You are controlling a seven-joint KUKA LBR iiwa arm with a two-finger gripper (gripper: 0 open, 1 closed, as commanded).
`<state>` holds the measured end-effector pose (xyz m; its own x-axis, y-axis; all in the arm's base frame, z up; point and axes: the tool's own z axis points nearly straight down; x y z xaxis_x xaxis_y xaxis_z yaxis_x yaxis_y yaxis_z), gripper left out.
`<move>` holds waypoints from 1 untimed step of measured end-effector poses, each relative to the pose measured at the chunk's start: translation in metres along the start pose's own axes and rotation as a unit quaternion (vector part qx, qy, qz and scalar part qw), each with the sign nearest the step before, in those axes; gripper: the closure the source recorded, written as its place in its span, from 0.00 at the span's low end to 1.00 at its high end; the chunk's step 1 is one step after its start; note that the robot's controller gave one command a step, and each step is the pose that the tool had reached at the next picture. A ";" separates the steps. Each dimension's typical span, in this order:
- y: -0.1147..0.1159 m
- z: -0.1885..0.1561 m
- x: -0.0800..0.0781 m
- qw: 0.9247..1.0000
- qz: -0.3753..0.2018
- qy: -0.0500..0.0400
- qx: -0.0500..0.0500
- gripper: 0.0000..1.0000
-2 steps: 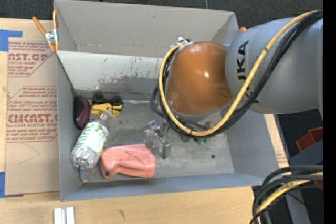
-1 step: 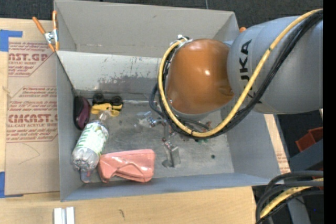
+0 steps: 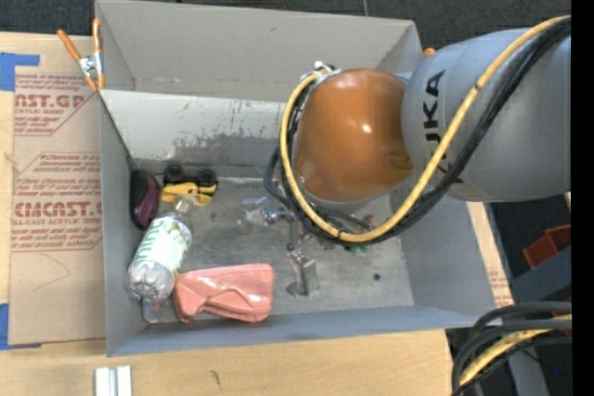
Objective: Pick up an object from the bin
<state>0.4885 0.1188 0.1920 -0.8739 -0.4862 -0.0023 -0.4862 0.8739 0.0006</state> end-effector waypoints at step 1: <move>0.001 0.025 -0.002 0.999 -0.038 -0.003 0.001 0.00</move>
Offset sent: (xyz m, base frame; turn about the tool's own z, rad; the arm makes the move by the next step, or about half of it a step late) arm 0.0043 0.0101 -0.0681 -0.2165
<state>0.4895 0.1202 0.1668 -0.8347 -0.5506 -0.0073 -0.5506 0.8348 -0.0026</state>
